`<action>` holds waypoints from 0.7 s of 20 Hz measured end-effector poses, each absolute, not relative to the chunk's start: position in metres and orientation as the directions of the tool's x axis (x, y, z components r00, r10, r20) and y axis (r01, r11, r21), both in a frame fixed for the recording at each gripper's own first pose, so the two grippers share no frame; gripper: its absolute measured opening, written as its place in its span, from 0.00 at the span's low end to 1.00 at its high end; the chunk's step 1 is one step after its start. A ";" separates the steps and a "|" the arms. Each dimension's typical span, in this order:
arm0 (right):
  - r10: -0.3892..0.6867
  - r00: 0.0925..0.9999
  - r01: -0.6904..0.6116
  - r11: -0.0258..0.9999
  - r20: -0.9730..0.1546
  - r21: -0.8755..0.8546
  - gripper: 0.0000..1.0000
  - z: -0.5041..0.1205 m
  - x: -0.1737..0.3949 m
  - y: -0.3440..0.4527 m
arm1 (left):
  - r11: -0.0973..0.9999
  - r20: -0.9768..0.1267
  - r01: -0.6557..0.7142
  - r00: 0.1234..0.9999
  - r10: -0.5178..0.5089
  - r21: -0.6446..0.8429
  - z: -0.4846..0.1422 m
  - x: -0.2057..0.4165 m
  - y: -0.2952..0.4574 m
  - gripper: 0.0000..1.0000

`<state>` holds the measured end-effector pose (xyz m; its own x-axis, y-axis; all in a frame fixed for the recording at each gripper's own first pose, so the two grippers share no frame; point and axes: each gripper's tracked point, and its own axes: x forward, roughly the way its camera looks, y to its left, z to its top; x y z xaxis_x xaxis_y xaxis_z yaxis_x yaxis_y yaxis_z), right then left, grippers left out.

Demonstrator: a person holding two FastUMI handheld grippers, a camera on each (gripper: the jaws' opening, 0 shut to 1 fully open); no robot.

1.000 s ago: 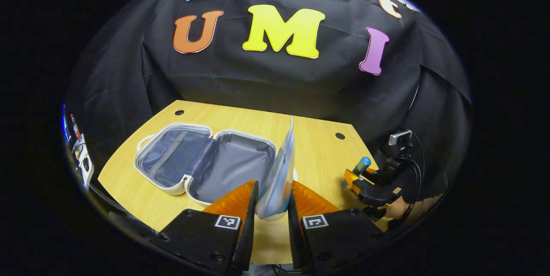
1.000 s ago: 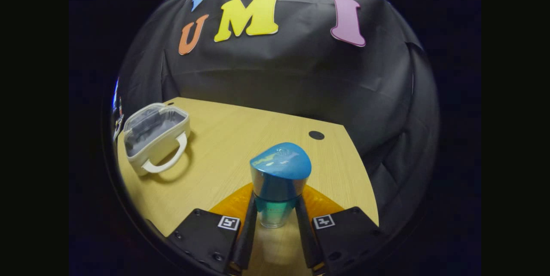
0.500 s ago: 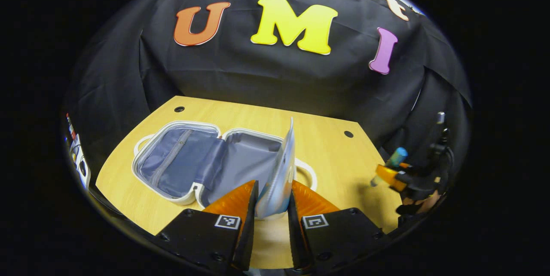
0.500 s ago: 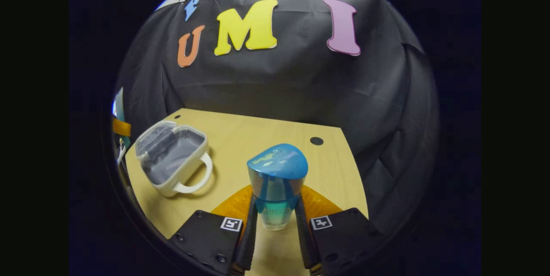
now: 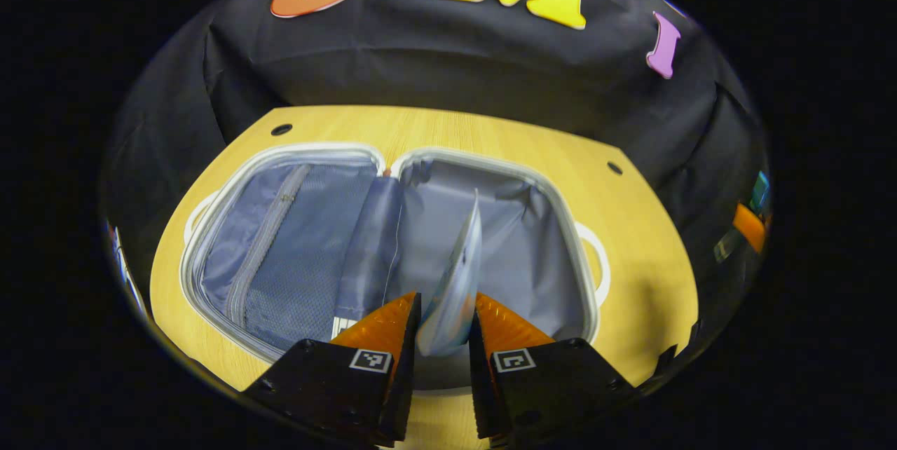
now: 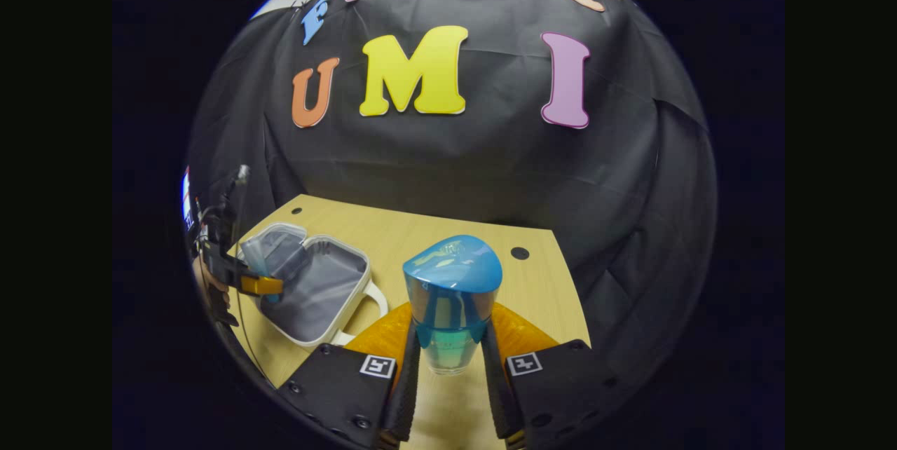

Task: First open the suitcase, pack the skin care products into it, and then close the suitcase.

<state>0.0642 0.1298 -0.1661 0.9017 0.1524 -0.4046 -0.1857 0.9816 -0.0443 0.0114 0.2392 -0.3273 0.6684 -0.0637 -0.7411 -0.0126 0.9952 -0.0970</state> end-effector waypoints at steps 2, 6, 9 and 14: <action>0.144 0.893 -0.179 0.983 -0.427 -0.042 0.41 -0.170 0.060 0.134 | 0.997 -0.786 0.000 0.615 -0.062 -0.079 -0.344 0.002 0.236 0.39; 0.140 0.877 -0.178 0.983 -0.460 -0.039 0.41 -0.183 0.055 0.143 | 0.997 -0.838 -0.003 0.542 -0.062 -0.076 -0.364 -0.003 0.228 0.39; 0.146 0.870 -0.183 0.982 -0.470 -0.035 0.41 -0.188 0.053 0.149 | 0.998 -0.876 -0.033 0.481 -0.038 -0.061 -0.372 -0.001 0.231 0.39; 0.141 0.873 -0.176 0.984 -0.467 -0.032 0.41 -0.187 0.052 0.145 | 0.996 -0.921 -0.064 0.389 -0.033 -0.062 -0.379 0.003 0.233 0.39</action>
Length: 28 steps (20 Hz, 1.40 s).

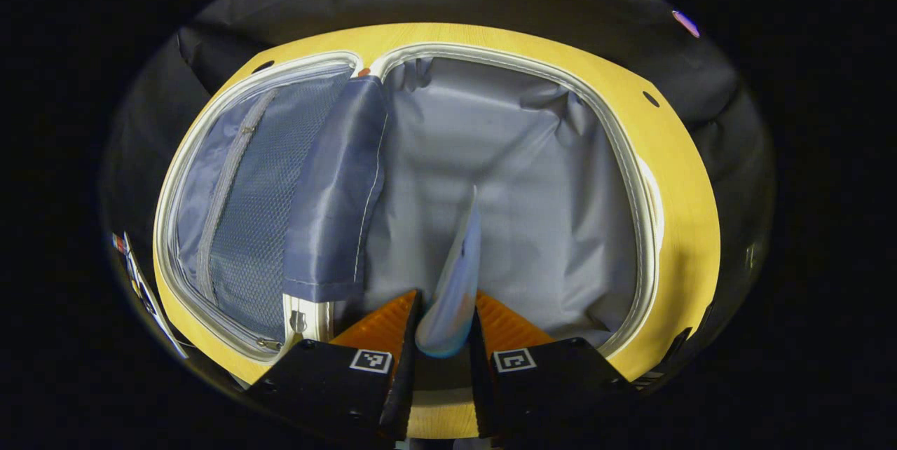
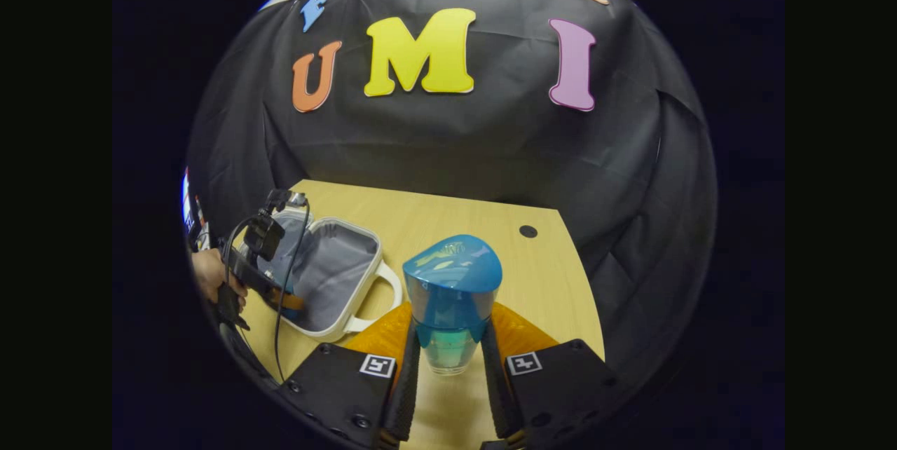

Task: First open the suitcase, pack the skin care products into it, and then close the suitcase.

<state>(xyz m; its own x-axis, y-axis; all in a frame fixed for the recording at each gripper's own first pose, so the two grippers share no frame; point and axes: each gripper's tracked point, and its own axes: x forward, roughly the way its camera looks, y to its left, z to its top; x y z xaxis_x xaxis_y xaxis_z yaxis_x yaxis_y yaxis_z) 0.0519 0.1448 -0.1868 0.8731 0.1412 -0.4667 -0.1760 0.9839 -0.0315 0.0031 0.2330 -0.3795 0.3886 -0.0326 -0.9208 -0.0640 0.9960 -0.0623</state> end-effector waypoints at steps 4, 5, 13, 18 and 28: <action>0.131 0.877 -0.166 0.985 -0.462 -0.036 0.41 -0.186 0.046 0.135 | 0.994 -0.933 -0.090 0.359 -0.026 -0.062 -0.383 0.005 0.235 0.39; 0.132 0.876 -0.165 0.986 -0.465 -0.032 0.41 -0.188 0.045 0.132 | 0.993 -0.934 -0.098 0.357 -0.020 -0.059 -0.384 0.006 0.235 0.39; 0.155 0.864 -0.184 0.983 -0.478 -0.015 0.41 -0.194 0.037 0.128 | 0.996 -0.945 -0.082 0.324 0.046 0.020 -0.386 0.009 0.235 0.40; 0.201 0.857 -0.238 0.971 -0.474 -0.020 0.41 -0.188 0.044 0.139 | 0.993 -0.939 -0.122 0.340 0.053 0.012 -0.384 0.009 0.236 0.47; 0.341 0.800 -0.381 0.924 -0.493 0.021 0.41 -0.178 0.078 0.234 | 0.992 -0.730 -0.127 0.677 0.096 0.014 -0.284 -0.013 0.245 0.94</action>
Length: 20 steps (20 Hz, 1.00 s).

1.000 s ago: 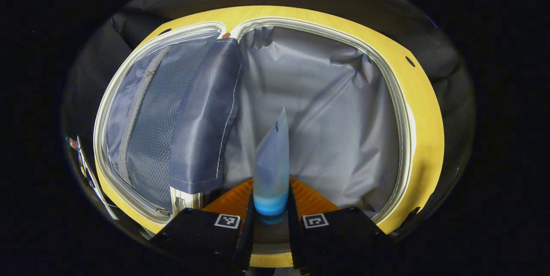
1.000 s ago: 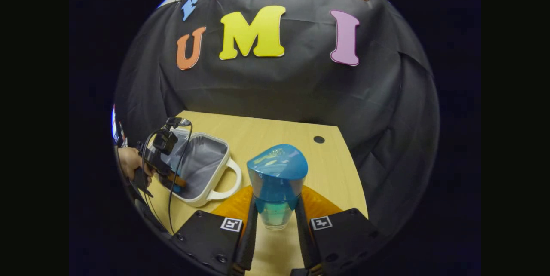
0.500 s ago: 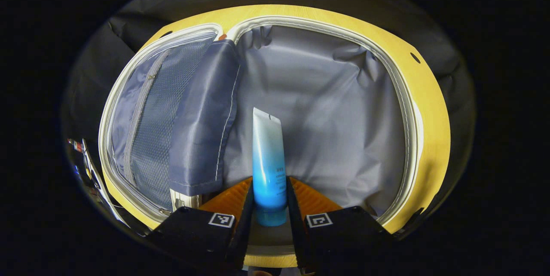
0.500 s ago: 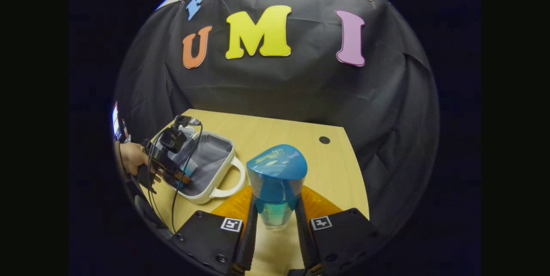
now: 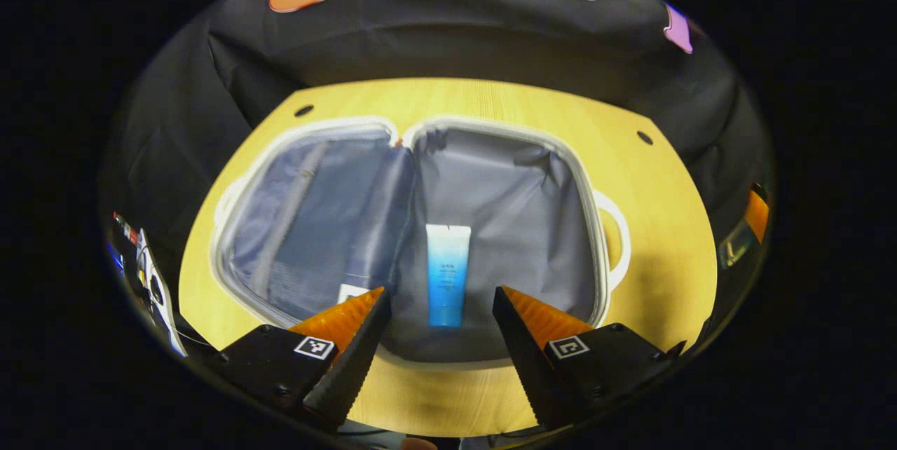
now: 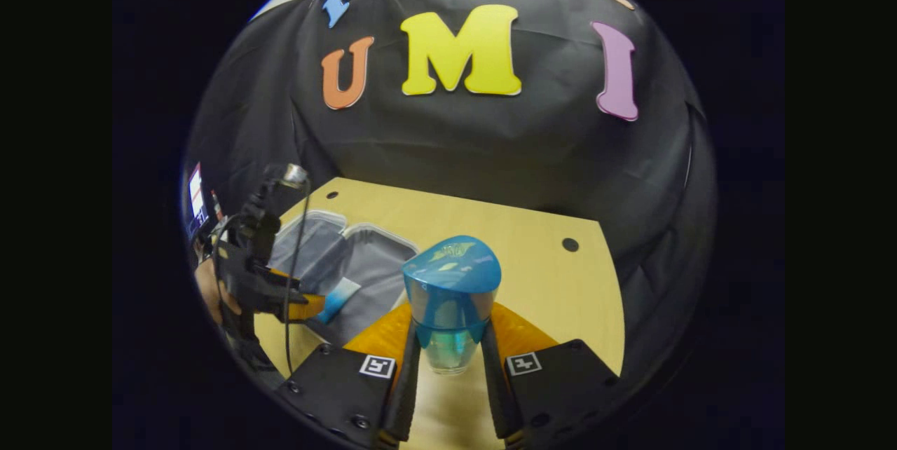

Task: First open the suitcase, pack the skin care products into it, and then close the suitcase.

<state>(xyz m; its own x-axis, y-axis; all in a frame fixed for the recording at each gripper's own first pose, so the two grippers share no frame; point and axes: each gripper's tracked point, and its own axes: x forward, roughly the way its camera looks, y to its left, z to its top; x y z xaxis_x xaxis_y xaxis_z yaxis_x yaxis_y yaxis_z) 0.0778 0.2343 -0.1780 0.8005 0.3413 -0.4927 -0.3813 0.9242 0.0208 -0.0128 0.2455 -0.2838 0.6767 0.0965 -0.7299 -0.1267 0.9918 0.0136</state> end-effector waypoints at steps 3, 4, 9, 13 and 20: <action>0.384 0.770 -0.437 0.900 -0.510 0.018 0.40 -0.190 0.084 0.283 | 0.990 -0.583 -0.138 0.802 0.128 0.026 -0.234 -0.031 0.267 0.95; 0.398 0.754 -0.455 0.890 -0.523 0.021 0.41 -0.197 0.084 0.300 | 0.989 -0.530 -0.144 0.836 0.142 0.038 -0.216 -0.037 0.275 0.95; 0.406 0.657 -0.466 0.881 -0.635 0.081 0.41 -0.257 0.078 0.369 | 0.983 -0.316 -0.163 0.931 0.183 0.089 -0.141 -0.075 0.300 0.95; 0.333 0.586 -0.404 0.910 -0.738 0.090 0.41 -0.309 0.071 0.393 | 0.975 -0.197 -0.217 0.955 0.223 0.052 -0.101 -0.091 0.324 0.95; 0.241 0.510 -0.288 0.952 -0.826 0.100 0.41 -0.344 0.060 0.404 | 0.969 -0.141 -0.247 0.959 0.245 0.003 -0.080 -0.096 0.358 0.95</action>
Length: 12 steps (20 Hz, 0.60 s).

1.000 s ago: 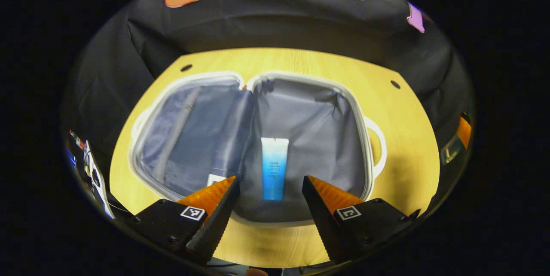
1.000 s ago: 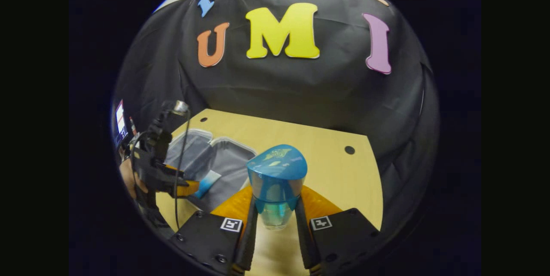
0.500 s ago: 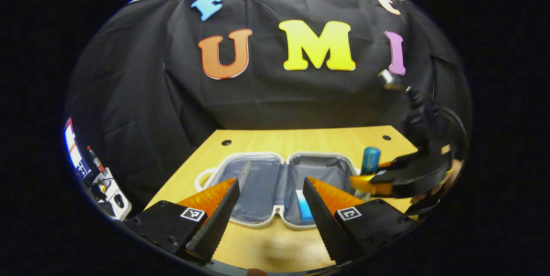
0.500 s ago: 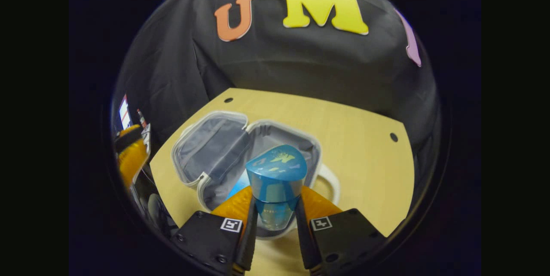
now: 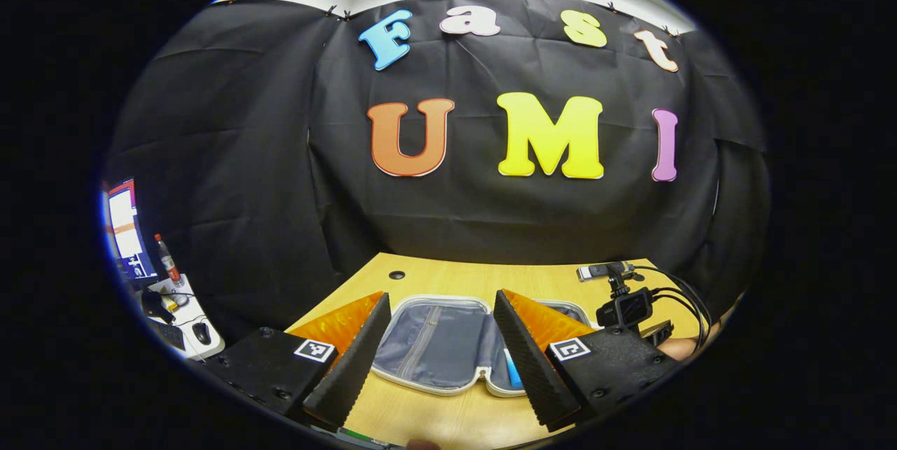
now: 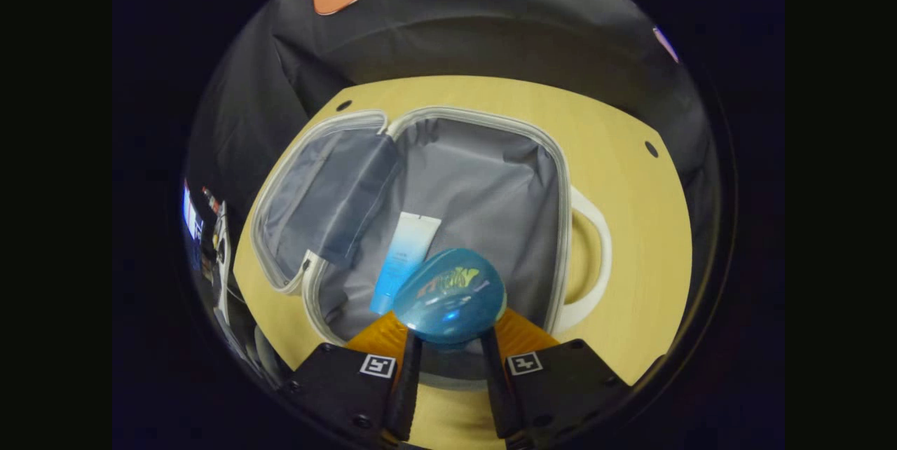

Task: First open the suitcase, pack the skin care products into it, and then close the suitcase.

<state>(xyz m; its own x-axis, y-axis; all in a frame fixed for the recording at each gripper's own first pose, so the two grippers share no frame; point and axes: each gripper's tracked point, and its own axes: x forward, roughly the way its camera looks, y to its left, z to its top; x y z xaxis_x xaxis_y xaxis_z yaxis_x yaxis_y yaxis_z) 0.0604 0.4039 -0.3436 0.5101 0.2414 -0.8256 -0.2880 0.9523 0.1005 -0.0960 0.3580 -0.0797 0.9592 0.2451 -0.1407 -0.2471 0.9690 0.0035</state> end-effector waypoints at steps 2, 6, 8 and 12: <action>0.224 0.509 -0.277 0.957 -0.831 0.089 0.41 -0.343 0.068 0.406 | 0.968 -0.148 -0.250 0.958 0.245 -0.020 -0.082 -0.096 0.363 0.95; 0.176 0.497 -0.222 0.972 -0.850 0.072 0.41 -0.351 0.090 0.414 | 0.961 -0.175 -0.270 0.951 0.256 -0.058 -0.093 -0.096 0.373 0.96; 0.144 0.486 -0.195 0.979 -0.862 0.054 0.41 -0.356 0.099 0.415 | 0.958 -0.181 -0.281 0.946 0.268 -0.050 -0.095 -0.097 0.379 0.96; 0.109 0.463 -0.177 0.984 -0.879 0.028 0.41 -0.364 0.110 0.419 | 0.956 -0.192 -0.288 0.942 0.275 -0.044 -0.100 -0.099 0.387 0.96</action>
<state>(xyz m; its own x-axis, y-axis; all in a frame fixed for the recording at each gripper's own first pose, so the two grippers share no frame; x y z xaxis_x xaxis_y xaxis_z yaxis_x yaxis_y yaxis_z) 0.1101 0.4185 -0.3645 0.4635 0.1086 -0.8794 -0.1771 0.9838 0.0282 -0.0992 0.3874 -0.1001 0.9421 0.2753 -0.1917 -0.2884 0.9565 -0.0439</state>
